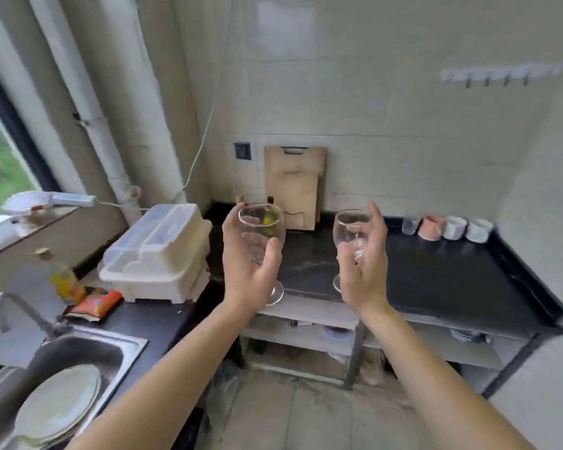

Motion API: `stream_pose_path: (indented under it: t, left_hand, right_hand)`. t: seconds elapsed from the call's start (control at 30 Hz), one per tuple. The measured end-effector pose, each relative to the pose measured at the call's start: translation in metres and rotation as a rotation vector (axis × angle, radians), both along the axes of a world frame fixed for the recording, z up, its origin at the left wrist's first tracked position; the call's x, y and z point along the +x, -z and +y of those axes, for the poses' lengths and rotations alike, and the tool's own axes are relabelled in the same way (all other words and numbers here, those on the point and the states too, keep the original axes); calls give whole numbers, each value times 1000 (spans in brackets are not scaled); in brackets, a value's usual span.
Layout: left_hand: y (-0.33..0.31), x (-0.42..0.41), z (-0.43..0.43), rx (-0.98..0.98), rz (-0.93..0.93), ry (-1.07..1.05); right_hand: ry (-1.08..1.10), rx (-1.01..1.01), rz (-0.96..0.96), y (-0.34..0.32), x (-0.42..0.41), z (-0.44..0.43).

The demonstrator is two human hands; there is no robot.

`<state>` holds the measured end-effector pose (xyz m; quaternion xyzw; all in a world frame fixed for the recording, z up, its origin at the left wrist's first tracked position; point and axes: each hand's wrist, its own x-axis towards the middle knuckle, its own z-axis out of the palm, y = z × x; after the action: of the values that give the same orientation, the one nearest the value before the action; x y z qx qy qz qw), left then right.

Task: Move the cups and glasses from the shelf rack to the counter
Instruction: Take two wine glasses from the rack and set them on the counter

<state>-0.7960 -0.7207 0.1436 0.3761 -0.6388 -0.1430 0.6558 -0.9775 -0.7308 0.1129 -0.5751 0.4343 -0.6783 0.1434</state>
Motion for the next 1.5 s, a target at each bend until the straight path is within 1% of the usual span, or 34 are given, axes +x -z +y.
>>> stream_pose_path:
  t: [0.1, 0.17, 0.27, 0.37, 0.57, 0.7, 0.83, 1.0, 1.23, 1.4, 1.5]
  left_hand:
    - [8, -52, -51, 39, 0, 121]
    - [10, -87, -92, 26, 10, 201]
    - [7, -140, -150, 19, 28, 315]
    - [1, -196, -204, 61, 54, 451]
    - [2, -305, -268, 123, 55, 629]
    - [27, -382, -303, 168, -19, 706]
    - [56, -441, -334, 234, -86, 707]
    - [82, -541, -384, 297, -192, 632]
    - [91, -652, -444, 460, -213, 534]
    - [124, -695, -480, 515, -283, 473]
    - [158, -719, -505, 572, -321, 470]
  right_hand:
    - [117, 31, 60, 9, -53, -35]
    - [189, 50, 101, 11, -87, -60]
    - [295, 81, 115, 3, -138, -97]
    - [427, 93, 146, -5, -189, -125]
    - [658, 127, 99, -1, -282, -145]
    - [732, 161, 46, 20, -352, -165]
    - [736, 179, 18, 43, -413, -196]
    - [628, 268, -15, 78, -518, -254]
    - [508, 456, -44, 98, -645, -321]
    - [544, 641, 27, 130, -701, -359]
    - [543, 708, 104, 159, -725, -378]
